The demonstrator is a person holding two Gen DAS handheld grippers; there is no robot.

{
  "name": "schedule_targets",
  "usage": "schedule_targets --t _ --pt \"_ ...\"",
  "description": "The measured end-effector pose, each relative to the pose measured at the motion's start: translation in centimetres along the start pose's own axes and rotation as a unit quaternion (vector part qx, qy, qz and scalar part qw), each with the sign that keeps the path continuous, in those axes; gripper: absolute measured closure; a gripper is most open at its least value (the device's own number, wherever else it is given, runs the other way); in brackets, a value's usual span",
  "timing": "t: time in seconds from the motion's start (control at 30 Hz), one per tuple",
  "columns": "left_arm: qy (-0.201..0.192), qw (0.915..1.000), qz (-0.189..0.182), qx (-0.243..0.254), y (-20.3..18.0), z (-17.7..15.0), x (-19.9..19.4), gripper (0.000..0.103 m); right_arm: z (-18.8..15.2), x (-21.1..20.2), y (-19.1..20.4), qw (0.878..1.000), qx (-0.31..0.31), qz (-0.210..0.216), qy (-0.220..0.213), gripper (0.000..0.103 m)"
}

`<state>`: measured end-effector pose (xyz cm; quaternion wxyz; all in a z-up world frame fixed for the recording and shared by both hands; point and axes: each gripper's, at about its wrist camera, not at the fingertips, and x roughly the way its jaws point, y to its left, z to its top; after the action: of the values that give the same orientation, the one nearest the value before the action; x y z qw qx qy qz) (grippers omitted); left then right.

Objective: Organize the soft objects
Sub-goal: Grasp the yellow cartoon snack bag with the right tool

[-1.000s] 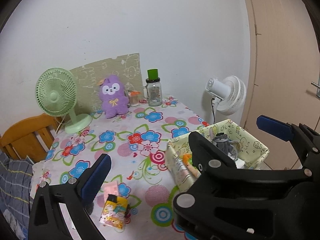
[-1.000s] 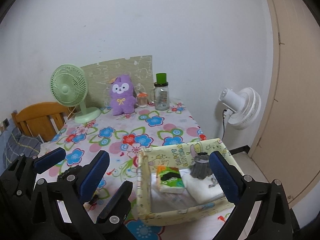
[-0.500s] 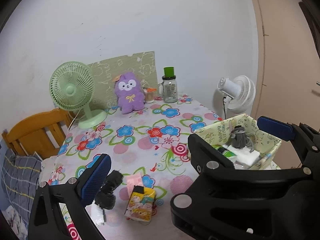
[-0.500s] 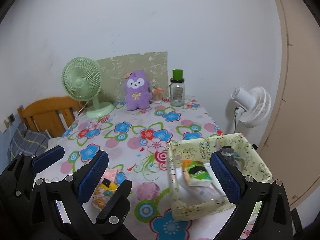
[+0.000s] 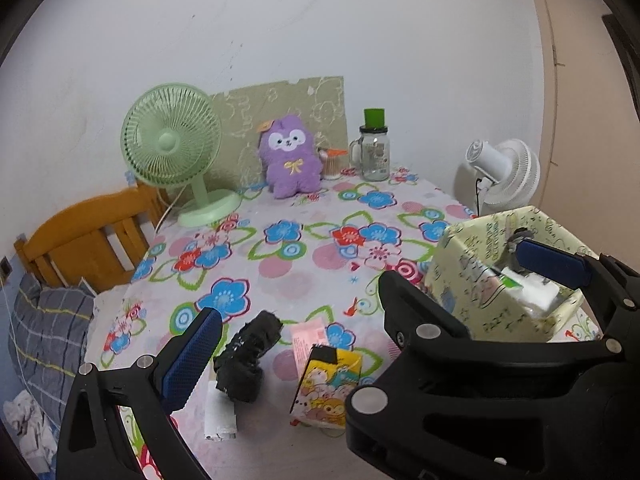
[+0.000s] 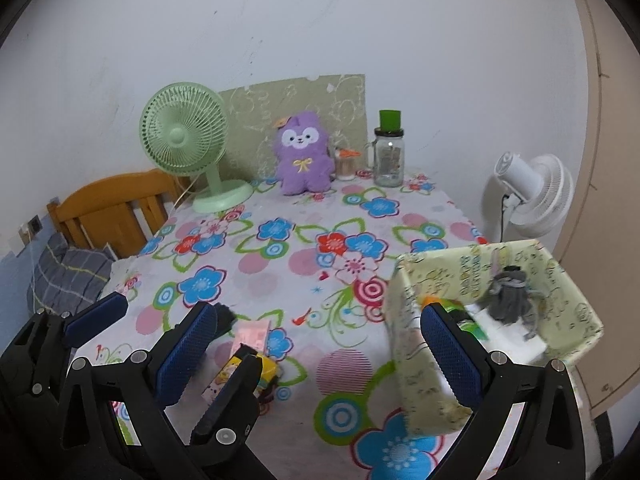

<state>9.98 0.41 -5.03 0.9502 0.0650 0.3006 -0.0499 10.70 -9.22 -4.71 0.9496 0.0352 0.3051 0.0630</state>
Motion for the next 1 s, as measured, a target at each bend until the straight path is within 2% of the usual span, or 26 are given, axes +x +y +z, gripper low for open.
schedule_targets --t 0.17,0.7,1.0 --pt "0.017 0.9998 -0.003 -0.012 1.0 -0.9 1.3 0.000 -0.5 1.5 1.0 1.000 -0.014 0.000 0.009 0.000" --pt "0.055 0.9977 0.024 -0.031 4.5 -3.3 5.1 0.000 -2.1 5.9 3.5 0.998 -0.036 0.006 0.050 0.000" --pt "0.082 0.9959 0.029 -0.023 5.6 -5.2 6.1 0.000 -3.6 8.1 5.0 0.996 -0.040 0.019 0.083 0.000"
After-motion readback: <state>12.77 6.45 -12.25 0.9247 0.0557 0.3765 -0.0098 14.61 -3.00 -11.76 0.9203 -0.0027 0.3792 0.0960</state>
